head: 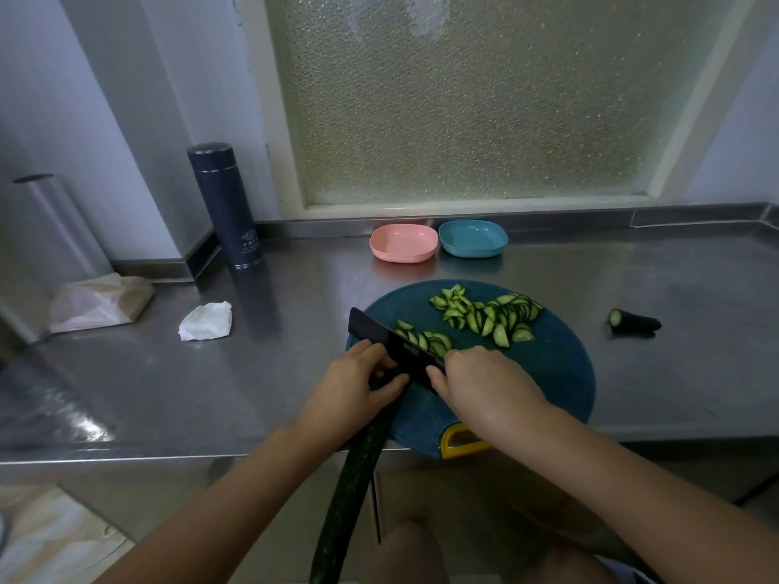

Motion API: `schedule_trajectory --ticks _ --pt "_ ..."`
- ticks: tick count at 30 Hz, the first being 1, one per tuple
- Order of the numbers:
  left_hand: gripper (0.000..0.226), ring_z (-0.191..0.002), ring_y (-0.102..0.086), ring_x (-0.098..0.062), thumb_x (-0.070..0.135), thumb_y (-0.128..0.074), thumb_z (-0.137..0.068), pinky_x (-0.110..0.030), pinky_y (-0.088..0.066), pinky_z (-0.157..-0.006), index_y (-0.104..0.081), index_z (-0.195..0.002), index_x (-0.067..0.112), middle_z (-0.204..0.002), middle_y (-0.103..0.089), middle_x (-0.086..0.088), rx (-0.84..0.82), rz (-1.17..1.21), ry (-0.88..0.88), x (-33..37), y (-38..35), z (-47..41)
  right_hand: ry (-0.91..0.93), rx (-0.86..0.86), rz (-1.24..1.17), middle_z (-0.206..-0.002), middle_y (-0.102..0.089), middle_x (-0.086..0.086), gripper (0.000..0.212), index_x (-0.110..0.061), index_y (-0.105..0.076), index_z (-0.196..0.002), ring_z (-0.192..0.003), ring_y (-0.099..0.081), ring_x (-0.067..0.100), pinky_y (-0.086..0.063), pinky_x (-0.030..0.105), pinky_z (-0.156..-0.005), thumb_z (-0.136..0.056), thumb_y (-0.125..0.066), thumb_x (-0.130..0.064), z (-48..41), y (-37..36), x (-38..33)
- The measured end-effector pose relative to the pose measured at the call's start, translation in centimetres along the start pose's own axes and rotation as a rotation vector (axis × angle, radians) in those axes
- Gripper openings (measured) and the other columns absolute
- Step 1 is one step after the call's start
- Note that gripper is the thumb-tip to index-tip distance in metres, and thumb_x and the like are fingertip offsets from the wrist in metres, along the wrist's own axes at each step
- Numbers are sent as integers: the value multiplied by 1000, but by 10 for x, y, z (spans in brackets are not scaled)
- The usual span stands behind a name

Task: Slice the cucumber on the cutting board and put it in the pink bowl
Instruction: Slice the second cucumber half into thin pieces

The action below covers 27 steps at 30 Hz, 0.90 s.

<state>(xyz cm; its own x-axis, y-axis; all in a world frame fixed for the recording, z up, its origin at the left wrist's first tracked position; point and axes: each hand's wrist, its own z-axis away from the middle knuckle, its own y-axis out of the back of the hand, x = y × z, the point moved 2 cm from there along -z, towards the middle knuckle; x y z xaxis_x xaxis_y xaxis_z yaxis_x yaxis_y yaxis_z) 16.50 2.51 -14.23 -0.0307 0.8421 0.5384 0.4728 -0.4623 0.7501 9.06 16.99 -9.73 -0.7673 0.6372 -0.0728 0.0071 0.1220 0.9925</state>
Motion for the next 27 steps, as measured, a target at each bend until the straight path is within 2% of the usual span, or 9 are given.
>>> schedule_trajectory --ticks 12,19,22,27 --pt "17 -77 -53 -8 29 -65 -84 -15 -41 -67 -59 -85 14 -85 -52 6 0 -14 -13 0 0 1 -90 -22 -50 -91 -66 8 44 -10 -64 -95 -85 -62 26 -44 34 -67 -102 -32 -40 -1 0 14" --pt "12 -75 -51 -1 28 -65 -84 -8 -39 -65 -56 -84 21 -81 -46 16 -14 9 -5 2 1 0 -37 8 -80 -84 -60 6 44 -11 -62 -92 -82 -60 24 -42 32 -64 -101 -32 -42 7 10 8" --pt "14 -74 -50 0 28 -65 -85 -8 -39 -65 -50 -84 29 -80 -44 19 -22 6 -9 3 1 0 -27 -3 -80 -89 -63 8 44 -10 -62 -95 -85 -61 26 -41 32 -65 -102 -32 -41 8 13 5" --pt "13 -73 -50 -1 30 -64 -84 -9 -38 -62 -51 -83 27 -79 -44 19 -16 -13 -10 2 1 1 -27 -14 -73 -94 -65 9 44 -10 -63 -97 -88 -61 26 -44 34 -69 -102 -32 -41 7 13 5"
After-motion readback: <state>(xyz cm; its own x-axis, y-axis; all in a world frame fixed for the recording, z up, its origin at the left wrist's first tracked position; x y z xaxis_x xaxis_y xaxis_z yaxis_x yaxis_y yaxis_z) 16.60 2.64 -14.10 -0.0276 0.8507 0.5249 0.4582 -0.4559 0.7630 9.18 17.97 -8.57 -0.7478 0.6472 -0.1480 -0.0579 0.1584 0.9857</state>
